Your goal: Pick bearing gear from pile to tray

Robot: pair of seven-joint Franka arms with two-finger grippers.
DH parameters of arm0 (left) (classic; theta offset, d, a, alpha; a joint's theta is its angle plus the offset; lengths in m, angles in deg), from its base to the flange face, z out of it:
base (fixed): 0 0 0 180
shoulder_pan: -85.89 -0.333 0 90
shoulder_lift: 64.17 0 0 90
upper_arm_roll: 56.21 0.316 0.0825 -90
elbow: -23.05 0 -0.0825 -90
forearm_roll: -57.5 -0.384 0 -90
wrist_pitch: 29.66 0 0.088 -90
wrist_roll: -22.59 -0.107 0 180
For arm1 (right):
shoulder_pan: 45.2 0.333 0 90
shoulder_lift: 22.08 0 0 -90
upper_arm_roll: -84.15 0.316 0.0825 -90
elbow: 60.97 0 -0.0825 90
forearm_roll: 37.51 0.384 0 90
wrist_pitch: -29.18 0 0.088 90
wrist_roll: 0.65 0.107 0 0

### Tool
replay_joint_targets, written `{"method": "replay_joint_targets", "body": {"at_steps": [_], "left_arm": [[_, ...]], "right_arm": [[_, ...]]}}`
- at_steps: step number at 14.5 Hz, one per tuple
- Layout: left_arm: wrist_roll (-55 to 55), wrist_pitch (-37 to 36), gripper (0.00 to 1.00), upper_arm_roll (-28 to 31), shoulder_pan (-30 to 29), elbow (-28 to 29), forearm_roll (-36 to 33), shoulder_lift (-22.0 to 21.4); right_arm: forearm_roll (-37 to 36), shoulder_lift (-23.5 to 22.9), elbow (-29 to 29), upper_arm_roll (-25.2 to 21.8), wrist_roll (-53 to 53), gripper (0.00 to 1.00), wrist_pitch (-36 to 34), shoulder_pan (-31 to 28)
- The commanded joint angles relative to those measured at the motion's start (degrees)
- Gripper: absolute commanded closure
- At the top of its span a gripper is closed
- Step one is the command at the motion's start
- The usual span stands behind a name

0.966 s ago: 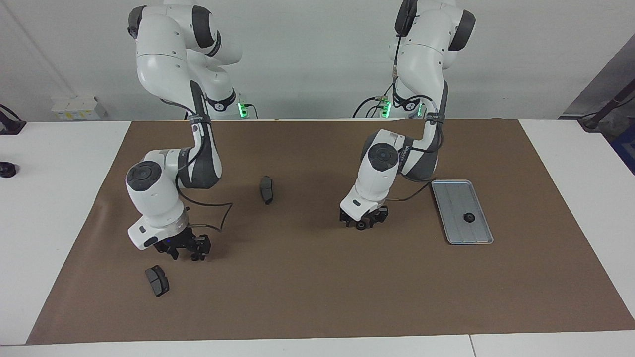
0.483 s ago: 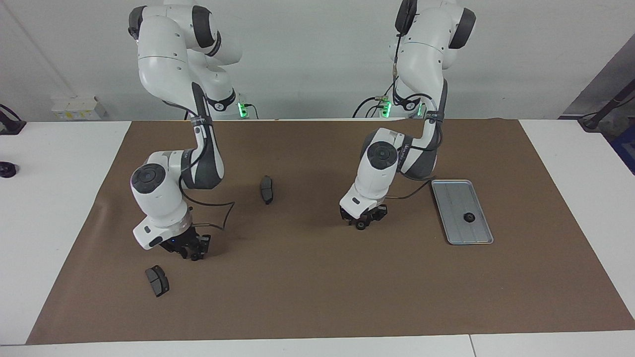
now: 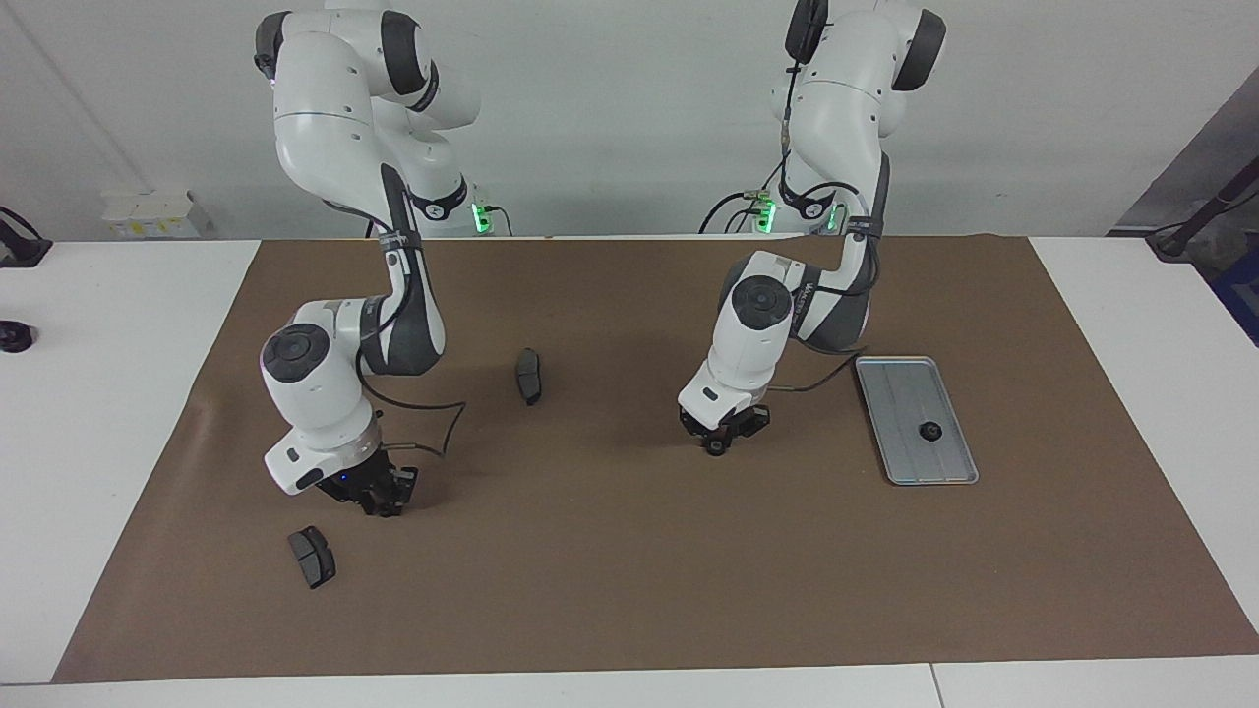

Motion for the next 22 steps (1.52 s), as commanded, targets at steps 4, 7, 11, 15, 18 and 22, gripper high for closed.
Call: {"method": "replay_joint_targets", "body": {"at_steps": [4, 7, 11, 15, 18, 22], "left_arm": [[-1.64, -5.22, 1.00, 0.29, -3.59, -4.70, -0.18, -0.07], [-6.38, -6.65, 1.00, 0.12, -9.82, -7.18, 0.79, 0.11], [-19.97, -10.24, 1.00, 0.03, -19.23, -6.84, 4.74, -2.52], [-35.62, -19.11, 1.00, 0.20, -27.76, -4.56, 5.45, -6.47], [-43.37, -19.22, 0.98, 0.38, -31.72, 3.60, 5.45, -11.30], [-45.86, -17.55, 0.92, 0.47, -32.70, 11.35, 5.45, -14.48]], "right_arm": [[1.16, 2.64, 0.41, 0.69, -0.28, 1.00, -0.93, -0.14], [1.16, 7.91, -0.12, 0.95, 4.02, 1.00, -6.99, 0.12], [1.16, 12.76, -1.69, 1.13, 14.90, 1.00, -14.38, 5.99], [1.16, 11.97, -3.38, 1.13, 30.89, 1.00, -12.47, 16.36], [1.24, 9.34, -3.46, 1.13, 38.72, 1.00, -5.80, 22.87], [0.10, 0.31, -8.01, 1.13, 49.10, 1.00, -0.26, 30.78]]}}
